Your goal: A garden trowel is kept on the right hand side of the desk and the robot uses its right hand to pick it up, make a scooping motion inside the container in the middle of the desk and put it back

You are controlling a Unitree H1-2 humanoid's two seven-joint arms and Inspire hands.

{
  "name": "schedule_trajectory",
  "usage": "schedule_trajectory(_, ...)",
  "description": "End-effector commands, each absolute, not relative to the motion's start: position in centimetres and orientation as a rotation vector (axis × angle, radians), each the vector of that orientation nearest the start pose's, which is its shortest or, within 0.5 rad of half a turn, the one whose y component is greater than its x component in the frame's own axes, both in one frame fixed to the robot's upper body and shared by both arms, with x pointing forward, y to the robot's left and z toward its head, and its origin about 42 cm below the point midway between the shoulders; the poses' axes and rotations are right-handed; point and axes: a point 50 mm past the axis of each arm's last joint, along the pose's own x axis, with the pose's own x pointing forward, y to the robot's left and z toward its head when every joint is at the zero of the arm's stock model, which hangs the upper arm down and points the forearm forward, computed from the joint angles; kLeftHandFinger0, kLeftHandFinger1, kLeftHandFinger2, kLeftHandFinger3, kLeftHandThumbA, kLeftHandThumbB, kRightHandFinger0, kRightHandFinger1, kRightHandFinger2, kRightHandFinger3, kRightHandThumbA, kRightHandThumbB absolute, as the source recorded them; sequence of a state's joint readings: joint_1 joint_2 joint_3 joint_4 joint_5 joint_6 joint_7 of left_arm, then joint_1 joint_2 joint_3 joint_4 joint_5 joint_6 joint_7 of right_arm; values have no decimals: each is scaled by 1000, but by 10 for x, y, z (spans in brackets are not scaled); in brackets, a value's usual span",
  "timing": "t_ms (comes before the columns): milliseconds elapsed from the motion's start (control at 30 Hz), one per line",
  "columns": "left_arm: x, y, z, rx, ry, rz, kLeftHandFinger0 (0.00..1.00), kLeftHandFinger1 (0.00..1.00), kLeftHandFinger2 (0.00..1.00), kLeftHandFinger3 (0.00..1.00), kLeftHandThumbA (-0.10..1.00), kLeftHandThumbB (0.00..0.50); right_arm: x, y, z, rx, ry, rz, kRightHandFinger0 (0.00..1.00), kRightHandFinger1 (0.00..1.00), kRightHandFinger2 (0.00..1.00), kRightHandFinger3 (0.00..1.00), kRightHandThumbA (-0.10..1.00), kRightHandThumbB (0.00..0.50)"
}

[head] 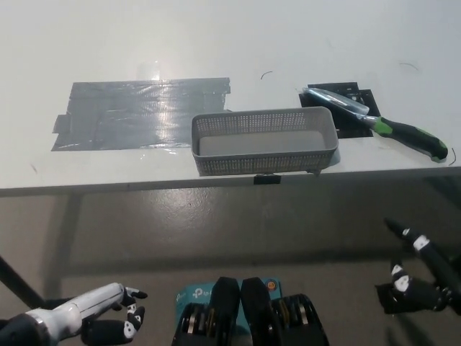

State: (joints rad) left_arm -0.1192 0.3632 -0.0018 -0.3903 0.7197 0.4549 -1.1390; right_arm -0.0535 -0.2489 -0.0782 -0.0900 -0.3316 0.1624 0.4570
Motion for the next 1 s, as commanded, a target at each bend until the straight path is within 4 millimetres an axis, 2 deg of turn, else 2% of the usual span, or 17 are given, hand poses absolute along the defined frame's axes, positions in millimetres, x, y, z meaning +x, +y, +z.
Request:
schedule_trajectory(0, 283, 283, 194, 913, 472, -735, 1000, 984, 989, 1000, 1000, 15, 311, -309, 130, -612, 21, 215, 959, 1000, 1000, 1000, -53, 167)
schedule_trajectory(67, 281, 283, 193, 900, 464, -740, 1000, 989, 1000, 1000, 1000, 8, 314, -314, 128, -608, 66, 191, 789, 878, 941, 1000, -76, 154)
schedule_trajectory(100, 282, 282, 193, 895, 464, -740, 1000, 992, 1000, 1000, 1000, 9, 316, -315, 130, -613, 73, 187, 778, 858, 930, 1000, -63, 141)
schedule_trajectory(267, 283, 283, 192, 890, 469, -741, 1000, 1000, 1000, 1000, 1000, 0, 320, -306, 135, -642, 102, 235, 695, 746, 847, 1000, -18, 151)
schedule_trajectory(300, 282, 284, 191, 883, 467, -741, 1000, 1000, 1000, 1000, 1000, 0, 321, -303, 135, -667, 113, 274, 702, 725, 812, 1000, 29, 150)
schedule_trajectory(467, 284, 285, 189, 886, 476, -728, 1000, 991, 1000, 1000, 1000, 6, 323, -300, 136, -675, 145, 304, 594, 626, 763, 1000, 14, 139)
schedule_trajectory(833, 287, 285, 186, 878, 488, -726, 1000, 1000, 1000, 1000, 1000, 0, 331, -299, 136, -693, 159, 328, 548, 582, 753, 1000, 36, 120)
schedule_trajectory(967, 286, 285, 184, 870, 490, -731, 1000, 1000, 1000, 1000, 1000, 0, 332, -300, 136, -700, 176, 343, 565, 607, 773, 1000, 37, 107)
